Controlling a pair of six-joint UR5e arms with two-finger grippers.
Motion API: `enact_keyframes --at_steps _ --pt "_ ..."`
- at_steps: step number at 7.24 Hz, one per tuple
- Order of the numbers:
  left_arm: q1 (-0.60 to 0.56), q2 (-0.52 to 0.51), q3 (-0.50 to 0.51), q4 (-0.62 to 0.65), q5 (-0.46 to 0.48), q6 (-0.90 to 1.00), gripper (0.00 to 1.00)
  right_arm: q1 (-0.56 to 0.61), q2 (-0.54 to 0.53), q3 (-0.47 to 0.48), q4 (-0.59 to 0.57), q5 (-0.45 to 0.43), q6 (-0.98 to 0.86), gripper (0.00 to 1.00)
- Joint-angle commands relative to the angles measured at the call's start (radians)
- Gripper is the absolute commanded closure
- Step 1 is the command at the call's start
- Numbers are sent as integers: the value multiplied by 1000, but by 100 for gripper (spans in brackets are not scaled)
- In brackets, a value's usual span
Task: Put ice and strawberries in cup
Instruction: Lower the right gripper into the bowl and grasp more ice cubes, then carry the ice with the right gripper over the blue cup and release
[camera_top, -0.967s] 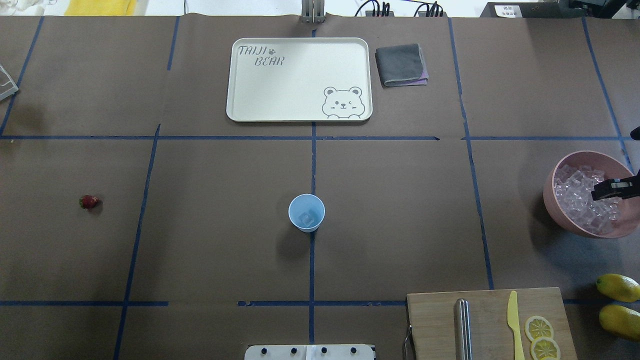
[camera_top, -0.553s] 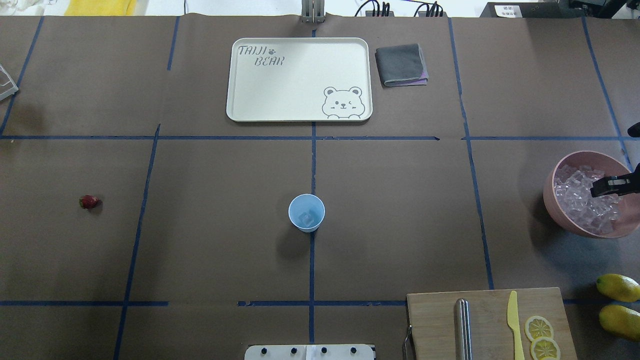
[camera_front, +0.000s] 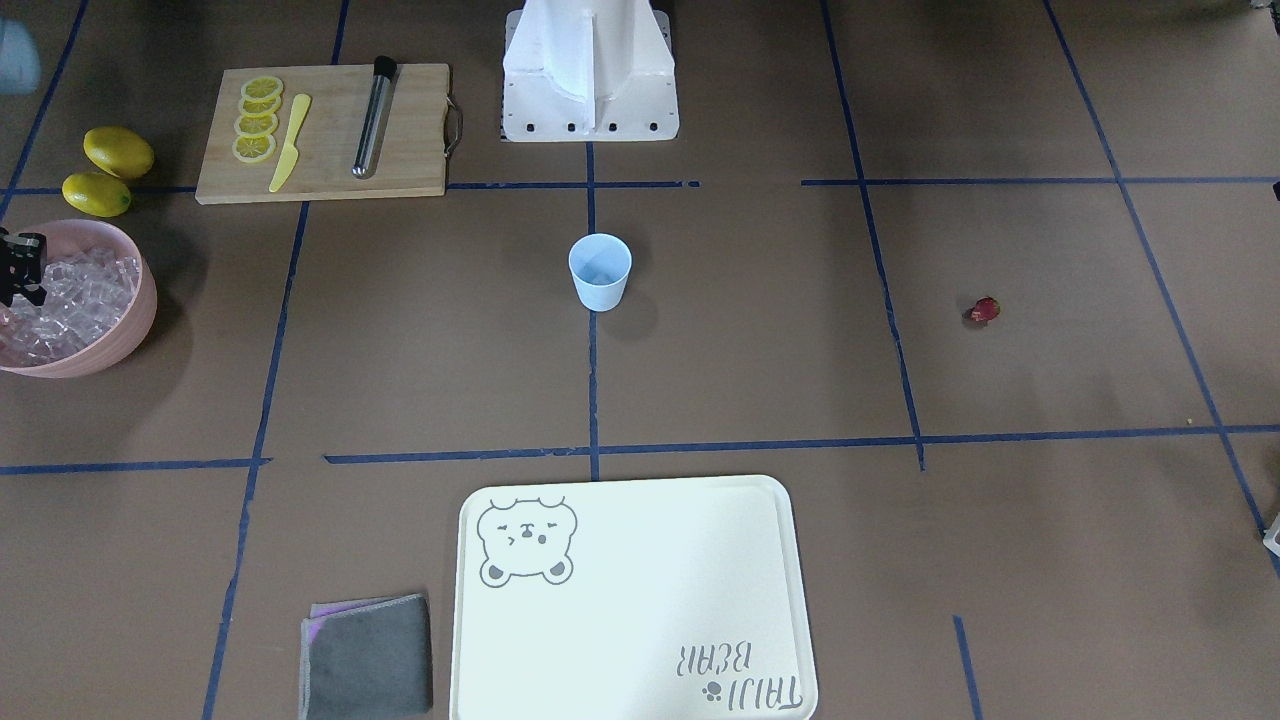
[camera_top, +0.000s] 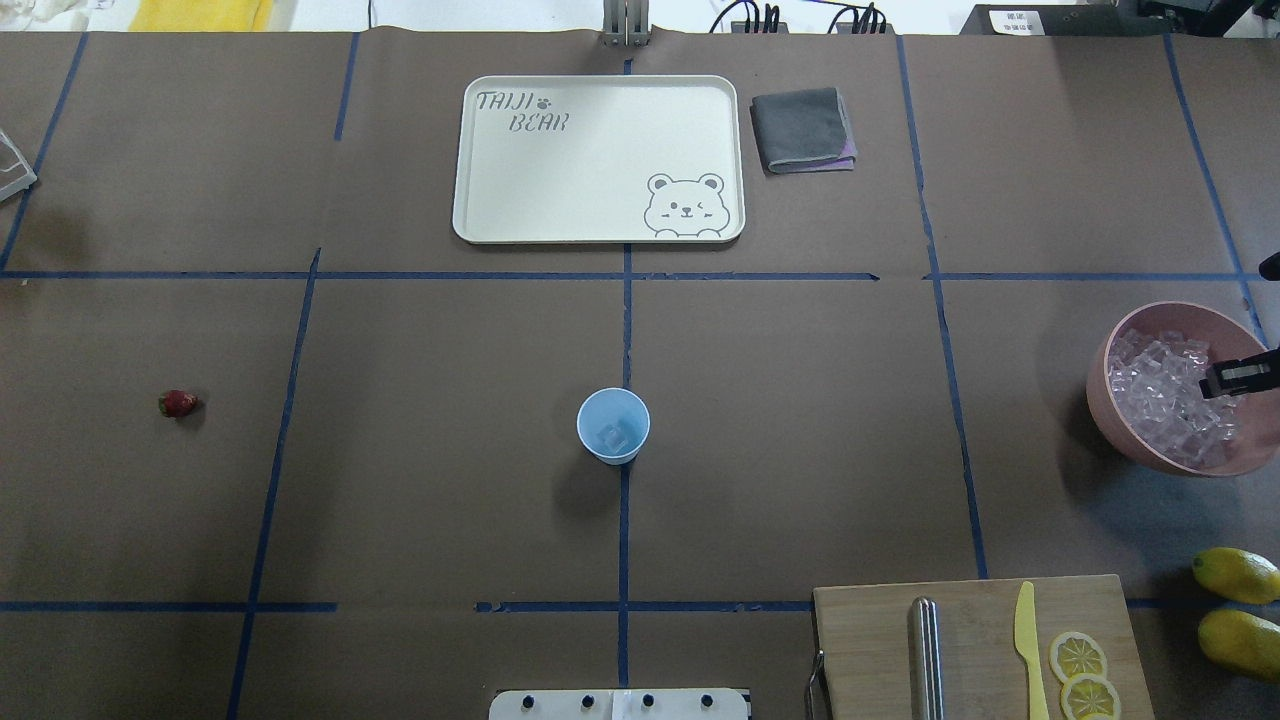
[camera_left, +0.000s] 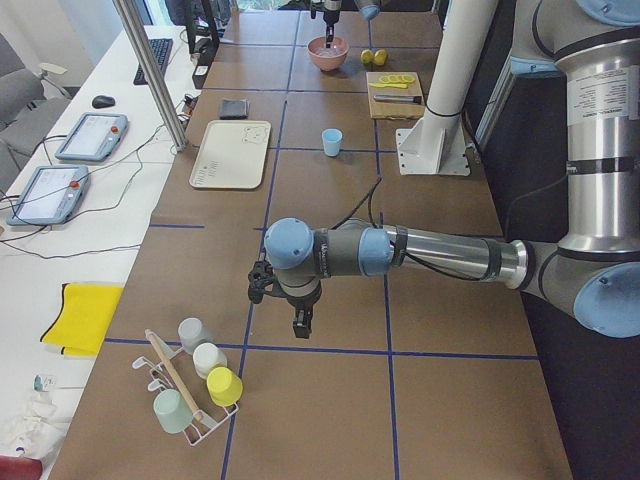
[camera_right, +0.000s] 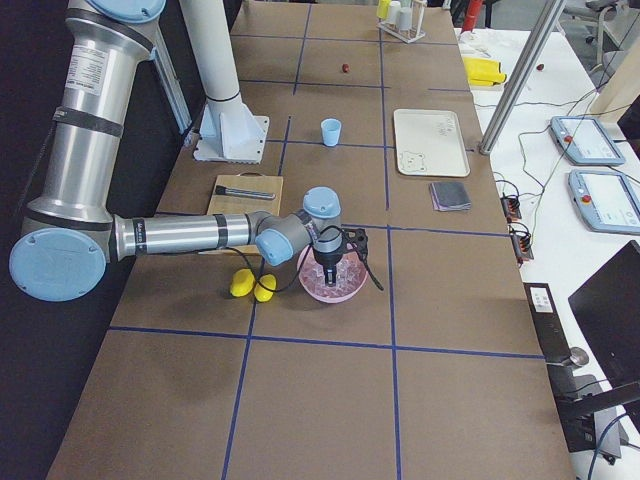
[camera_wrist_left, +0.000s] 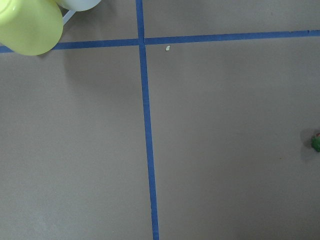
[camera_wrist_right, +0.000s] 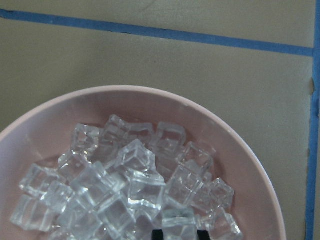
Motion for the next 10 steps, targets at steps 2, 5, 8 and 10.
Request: enact_keyframes --at_steps 2,5,8,10 --pt "1 0 -2 0 0 0 0 97 63 52 -60 70 -3 98" --pt "1 0 -2 -2 0 0 0 22 303 133 -286 69 23 100" --pt "1 -2 -2 -2 -5 0 0 -250 560 149 -411 -67 351 100" --pt "1 -2 0 -2 -5 0 0 -494 848 134 -731 -283 533 100"
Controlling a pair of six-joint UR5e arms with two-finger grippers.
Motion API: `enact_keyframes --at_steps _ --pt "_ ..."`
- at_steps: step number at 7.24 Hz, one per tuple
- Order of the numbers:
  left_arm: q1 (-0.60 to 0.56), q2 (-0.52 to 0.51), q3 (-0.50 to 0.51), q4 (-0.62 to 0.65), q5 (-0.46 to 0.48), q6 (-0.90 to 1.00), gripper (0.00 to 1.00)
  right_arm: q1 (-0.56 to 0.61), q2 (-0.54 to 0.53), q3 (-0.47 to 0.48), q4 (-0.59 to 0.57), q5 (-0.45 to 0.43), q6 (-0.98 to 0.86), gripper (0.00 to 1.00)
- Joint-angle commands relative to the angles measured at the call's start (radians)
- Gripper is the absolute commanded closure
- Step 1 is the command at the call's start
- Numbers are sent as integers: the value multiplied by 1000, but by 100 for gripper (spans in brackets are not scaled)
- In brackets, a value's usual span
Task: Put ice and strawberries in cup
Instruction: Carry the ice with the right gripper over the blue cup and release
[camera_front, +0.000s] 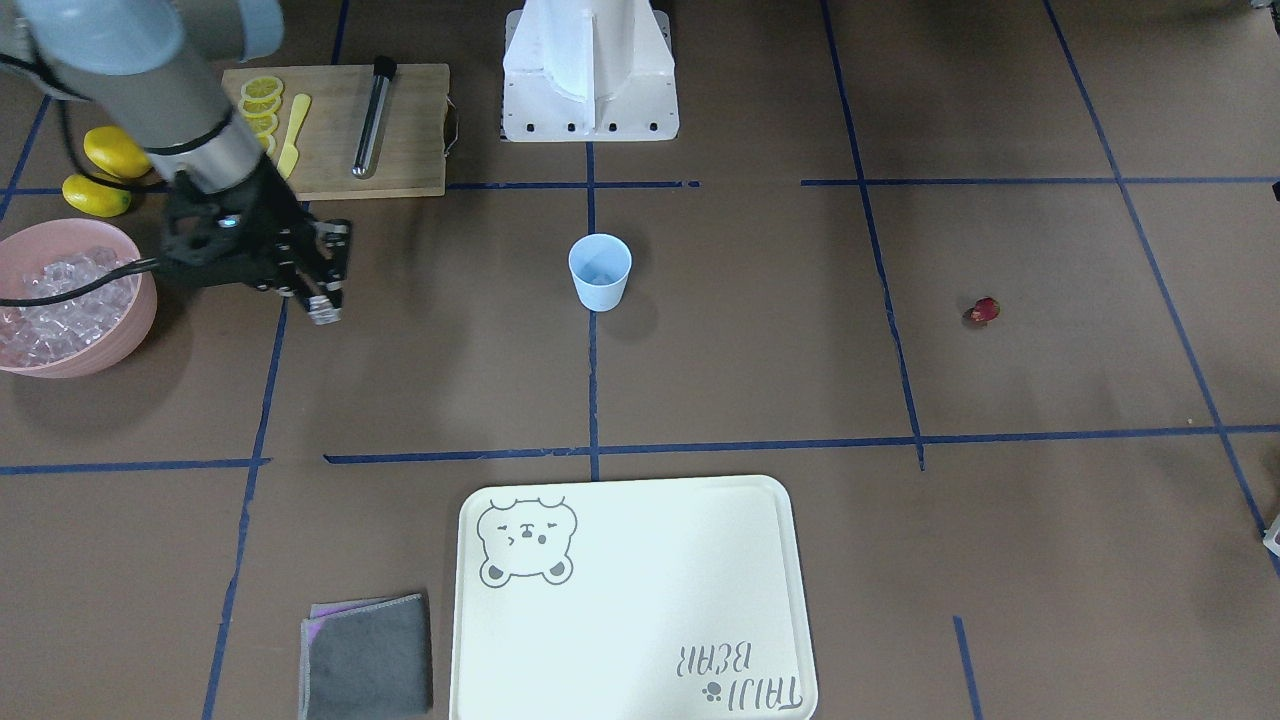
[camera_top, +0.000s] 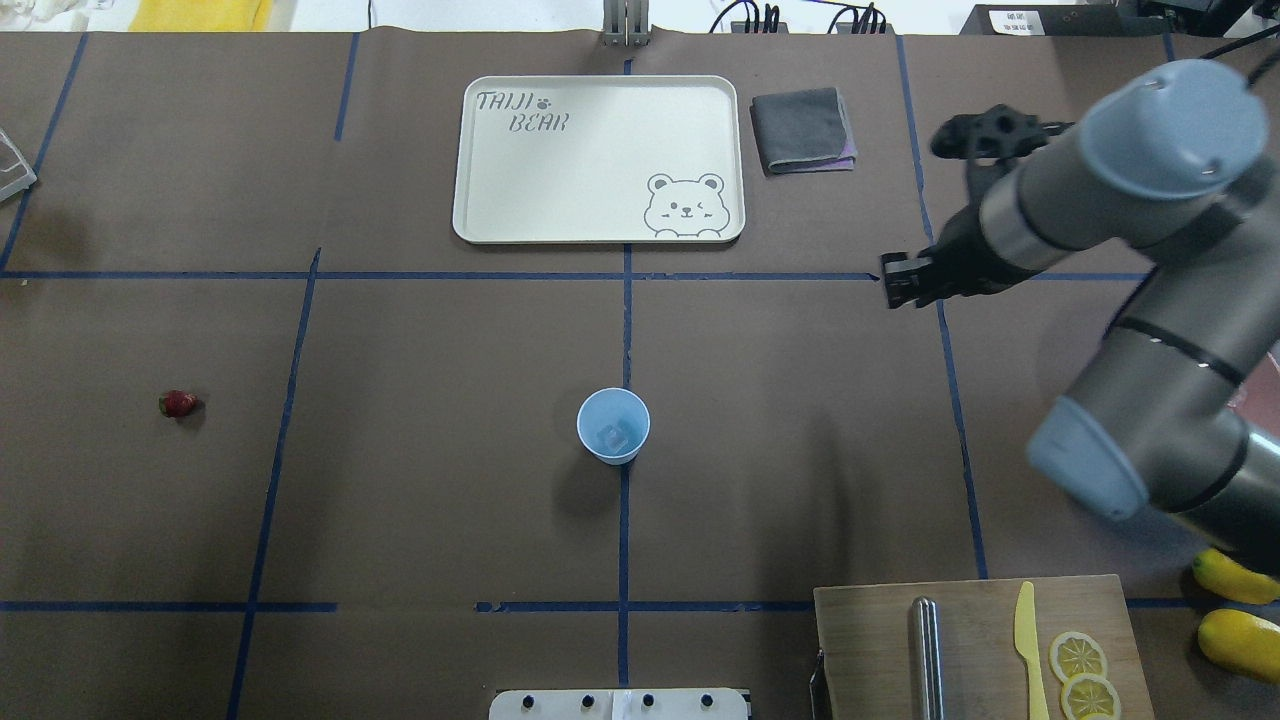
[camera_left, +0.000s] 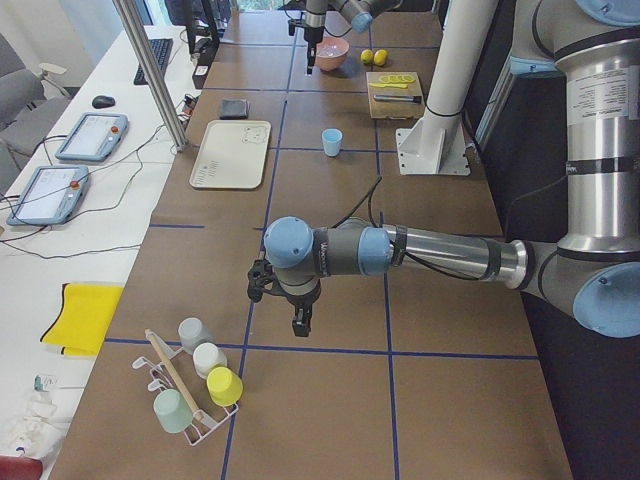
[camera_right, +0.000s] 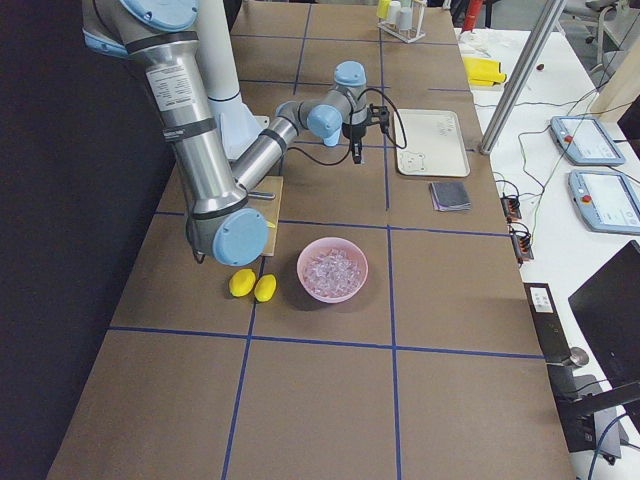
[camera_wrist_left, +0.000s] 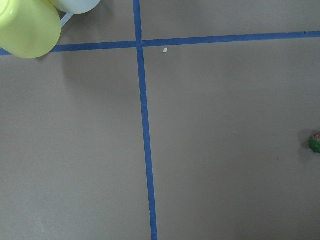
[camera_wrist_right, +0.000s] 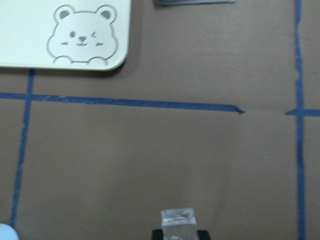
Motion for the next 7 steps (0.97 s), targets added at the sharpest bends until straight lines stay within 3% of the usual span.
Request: enact_keyframes --at_steps 1,3,5,6,7 --pt "2 -2 1 0 -1 0 0 -218 262 -51 -206 -188 213 100" --pt "6 -2 1 0 -1 0 0 -304 378 -176 -206 -255 282 100" --pt "8 -2 1 0 -1 0 0 -331 381 -206 -200 -270 282 94" --pt "8 -2 1 0 -1 0 0 -334 378 -209 -188 -268 280 78" --pt "8 -2 1 0 -1 0 0 -346 375 -212 -188 -276 279 3"
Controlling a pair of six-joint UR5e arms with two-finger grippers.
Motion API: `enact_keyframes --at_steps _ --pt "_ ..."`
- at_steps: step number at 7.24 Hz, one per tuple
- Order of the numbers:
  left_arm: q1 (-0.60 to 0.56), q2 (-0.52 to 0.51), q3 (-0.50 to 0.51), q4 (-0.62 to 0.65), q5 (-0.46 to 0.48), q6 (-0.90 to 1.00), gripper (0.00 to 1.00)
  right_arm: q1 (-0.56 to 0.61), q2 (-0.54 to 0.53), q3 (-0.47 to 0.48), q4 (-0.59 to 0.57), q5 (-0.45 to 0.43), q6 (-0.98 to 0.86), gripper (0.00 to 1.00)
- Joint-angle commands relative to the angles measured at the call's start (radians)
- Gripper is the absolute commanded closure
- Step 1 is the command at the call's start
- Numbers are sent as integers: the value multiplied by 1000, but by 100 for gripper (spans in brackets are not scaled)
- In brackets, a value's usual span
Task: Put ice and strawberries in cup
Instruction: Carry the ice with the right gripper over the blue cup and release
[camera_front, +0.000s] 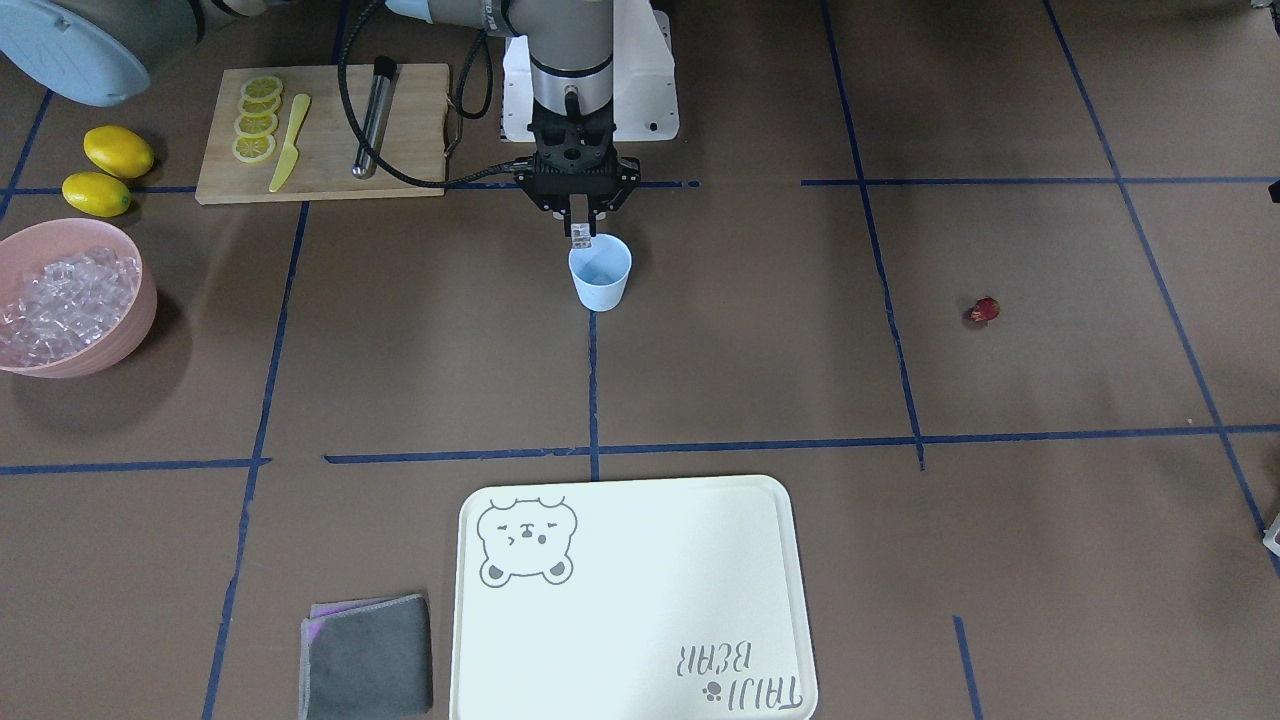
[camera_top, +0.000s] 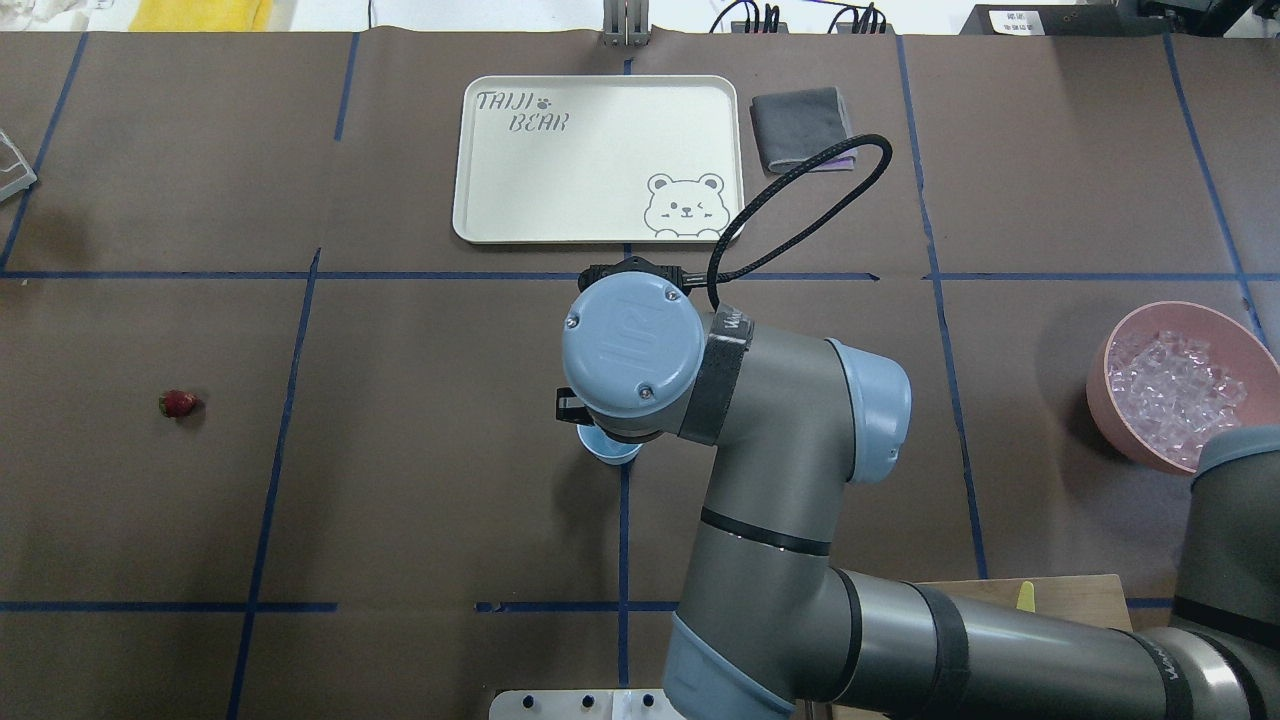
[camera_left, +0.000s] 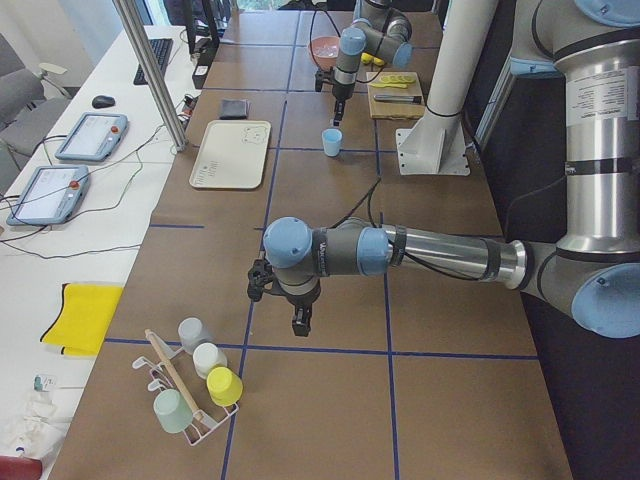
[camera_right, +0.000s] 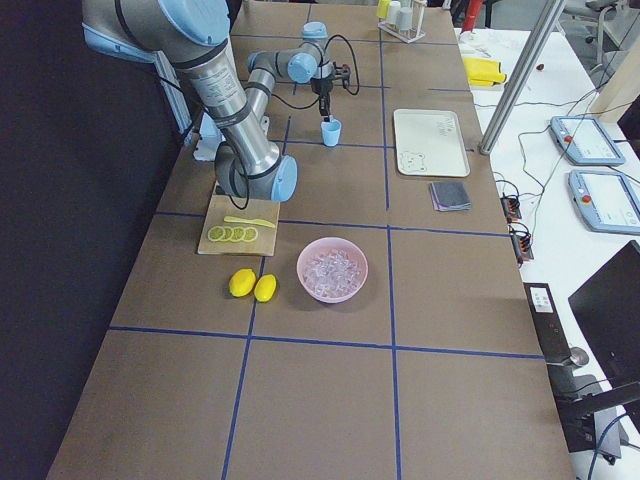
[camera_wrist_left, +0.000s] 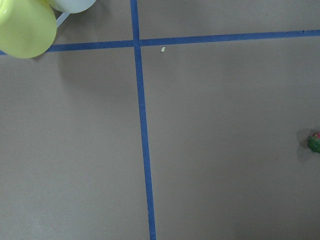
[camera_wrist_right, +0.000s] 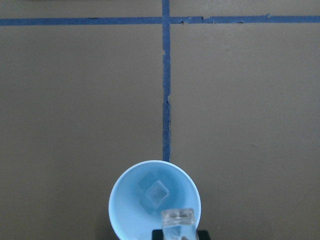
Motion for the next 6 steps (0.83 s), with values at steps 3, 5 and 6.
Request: enact_keyframes --at_steps 3,5,6 --pt "0 0 0 0 0 0 0 -12 3 -4 4 -14 -1 1" --pt "0 0 0 0 0 2 0 24 2 6 3 -2 -22 0" --pt "0 0 2 0 0 2 0 81 -6 7 1 59 -77 0"
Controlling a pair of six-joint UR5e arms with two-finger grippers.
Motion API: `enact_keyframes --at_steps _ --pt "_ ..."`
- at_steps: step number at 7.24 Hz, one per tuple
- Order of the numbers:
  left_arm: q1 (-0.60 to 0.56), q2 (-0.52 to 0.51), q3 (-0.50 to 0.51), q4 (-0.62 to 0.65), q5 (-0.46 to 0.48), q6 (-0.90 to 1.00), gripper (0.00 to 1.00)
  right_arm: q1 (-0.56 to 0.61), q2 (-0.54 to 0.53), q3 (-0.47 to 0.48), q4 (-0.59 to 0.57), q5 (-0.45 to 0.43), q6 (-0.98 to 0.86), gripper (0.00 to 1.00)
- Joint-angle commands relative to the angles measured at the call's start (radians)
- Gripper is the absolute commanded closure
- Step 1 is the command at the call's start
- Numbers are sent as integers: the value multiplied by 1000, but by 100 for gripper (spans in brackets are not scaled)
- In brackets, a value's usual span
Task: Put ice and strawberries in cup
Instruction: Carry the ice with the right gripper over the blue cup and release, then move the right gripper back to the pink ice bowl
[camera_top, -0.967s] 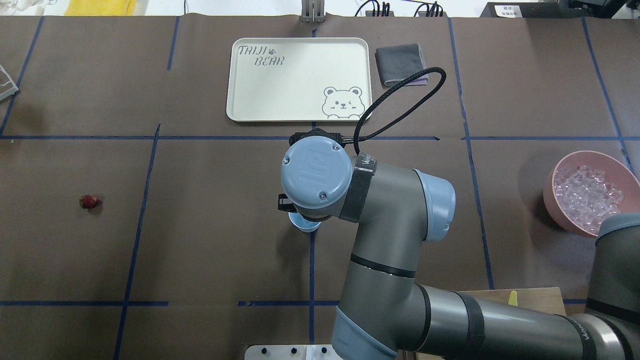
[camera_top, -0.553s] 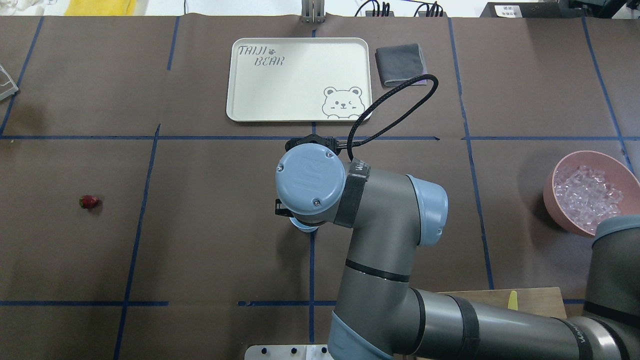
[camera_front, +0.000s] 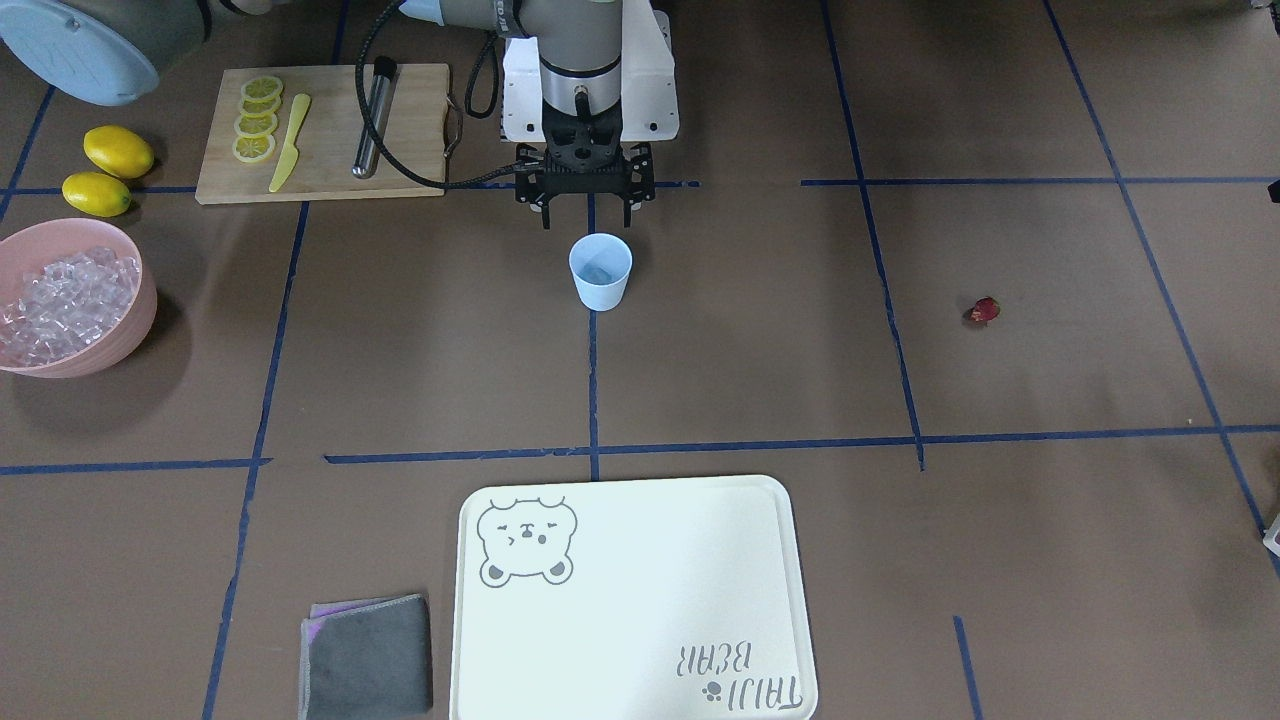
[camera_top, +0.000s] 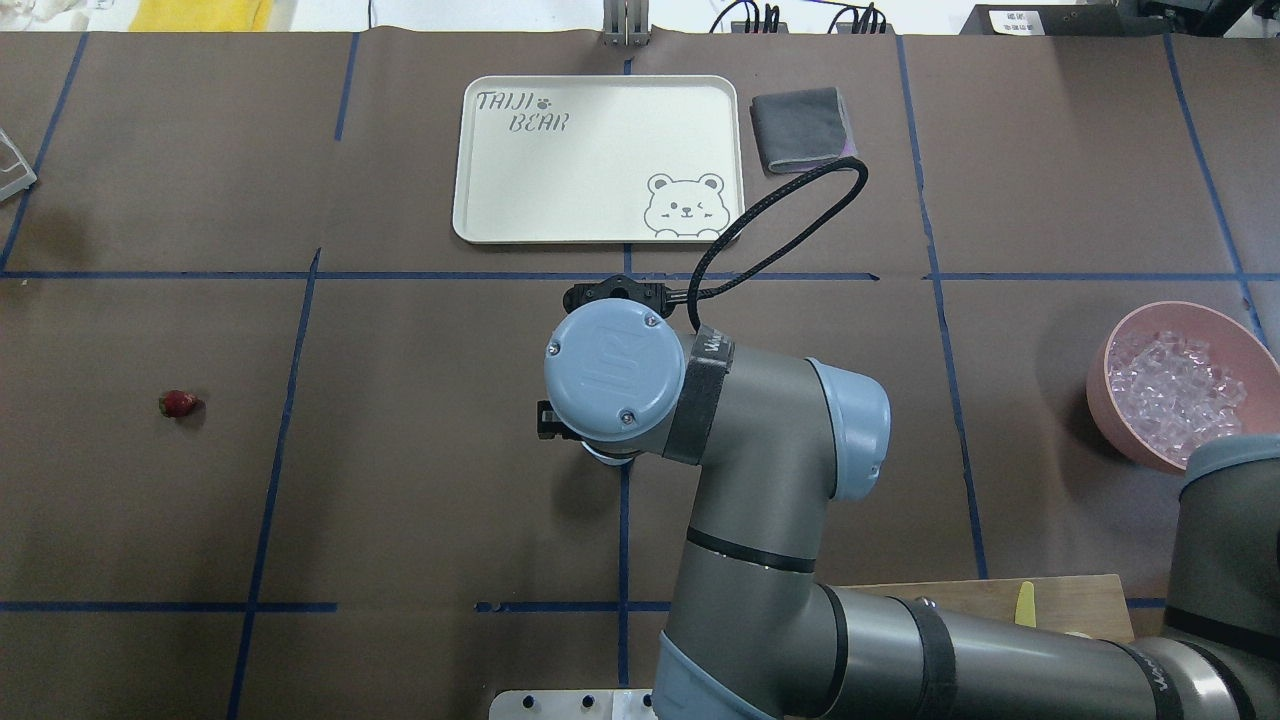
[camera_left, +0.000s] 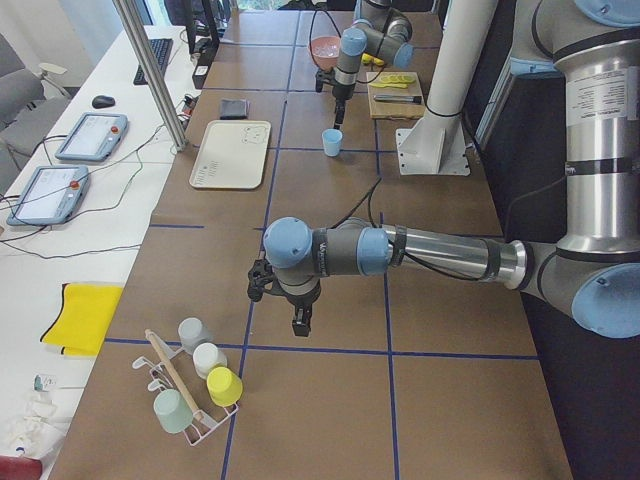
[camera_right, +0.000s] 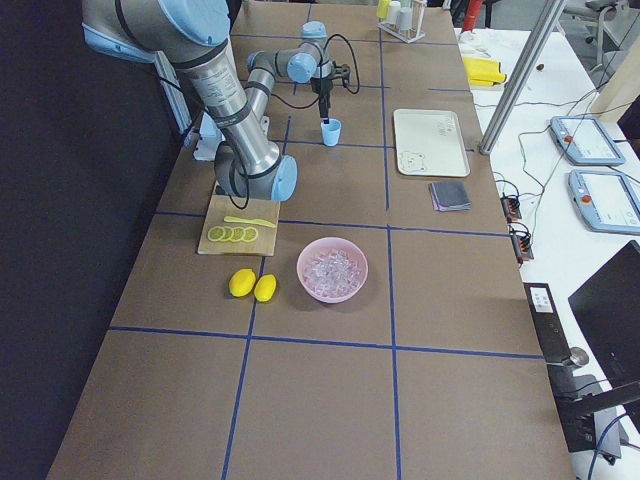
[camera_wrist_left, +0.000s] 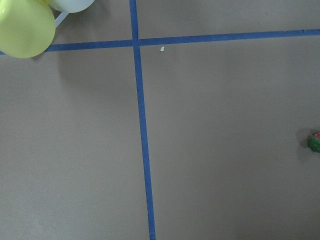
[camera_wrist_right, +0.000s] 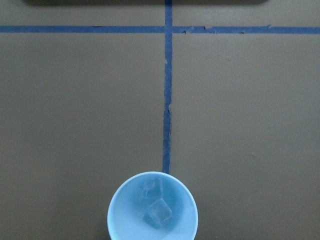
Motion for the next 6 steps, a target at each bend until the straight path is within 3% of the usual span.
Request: enact_keyframes --at_steps 1,3,6 --pt "2 0 1 0 0 -1 0 120 -52 37 0 113 -106 0" --pt "9 1 1 2 0 -1 0 266 -239 213 3 231 -328 0" --pt "9 1 3 2 0 -1 0 500 -493 338 9 401 -646 0"
